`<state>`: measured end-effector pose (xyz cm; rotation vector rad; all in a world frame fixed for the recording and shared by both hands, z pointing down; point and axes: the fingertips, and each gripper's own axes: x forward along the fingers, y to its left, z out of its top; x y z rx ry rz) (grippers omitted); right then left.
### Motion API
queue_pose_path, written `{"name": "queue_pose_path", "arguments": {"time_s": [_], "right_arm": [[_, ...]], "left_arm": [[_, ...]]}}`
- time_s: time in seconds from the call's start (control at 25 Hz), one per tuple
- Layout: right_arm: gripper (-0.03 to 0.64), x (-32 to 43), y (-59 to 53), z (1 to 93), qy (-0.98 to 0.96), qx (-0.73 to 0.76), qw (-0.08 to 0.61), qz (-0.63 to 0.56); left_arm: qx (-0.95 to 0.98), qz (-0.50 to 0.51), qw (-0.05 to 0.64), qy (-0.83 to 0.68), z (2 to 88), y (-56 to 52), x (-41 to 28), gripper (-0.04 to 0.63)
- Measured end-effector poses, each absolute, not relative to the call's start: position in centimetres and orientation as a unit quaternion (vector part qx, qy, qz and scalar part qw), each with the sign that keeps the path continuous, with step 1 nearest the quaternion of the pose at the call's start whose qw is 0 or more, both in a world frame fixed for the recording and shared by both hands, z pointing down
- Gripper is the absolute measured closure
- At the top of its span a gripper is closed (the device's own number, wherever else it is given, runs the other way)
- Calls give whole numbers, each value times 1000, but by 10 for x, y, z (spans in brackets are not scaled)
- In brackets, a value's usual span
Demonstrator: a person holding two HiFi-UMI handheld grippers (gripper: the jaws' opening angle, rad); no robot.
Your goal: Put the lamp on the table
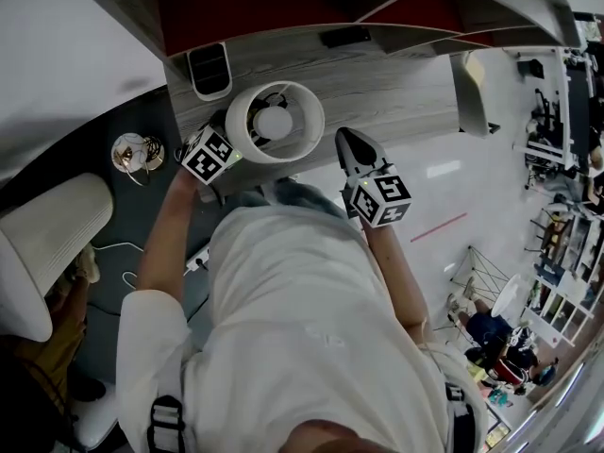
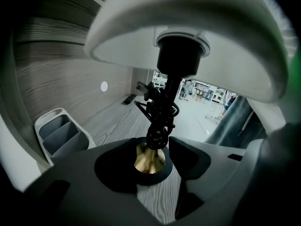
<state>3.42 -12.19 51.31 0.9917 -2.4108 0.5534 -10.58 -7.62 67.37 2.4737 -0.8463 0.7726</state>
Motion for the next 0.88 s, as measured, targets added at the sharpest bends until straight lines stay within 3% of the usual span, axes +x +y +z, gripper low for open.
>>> {"name": "queue_pose_path", "arguments": {"time_s": [0.32, 0.68, 0.88], "right_arm": [[588, 25, -130, 509, -888, 346, 225, 200], [588, 12, -142, 494, -903, 322, 203, 199], [588, 7, -148, 484, -912, 305, 191, 197]], "left_arm": [[847, 321, 247, -345, 689, -60, -141, 398], [779, 259, 262, -506, 638, -69, -201, 565], [739, 199, 280, -580, 598, -65, -222, 578]]}}
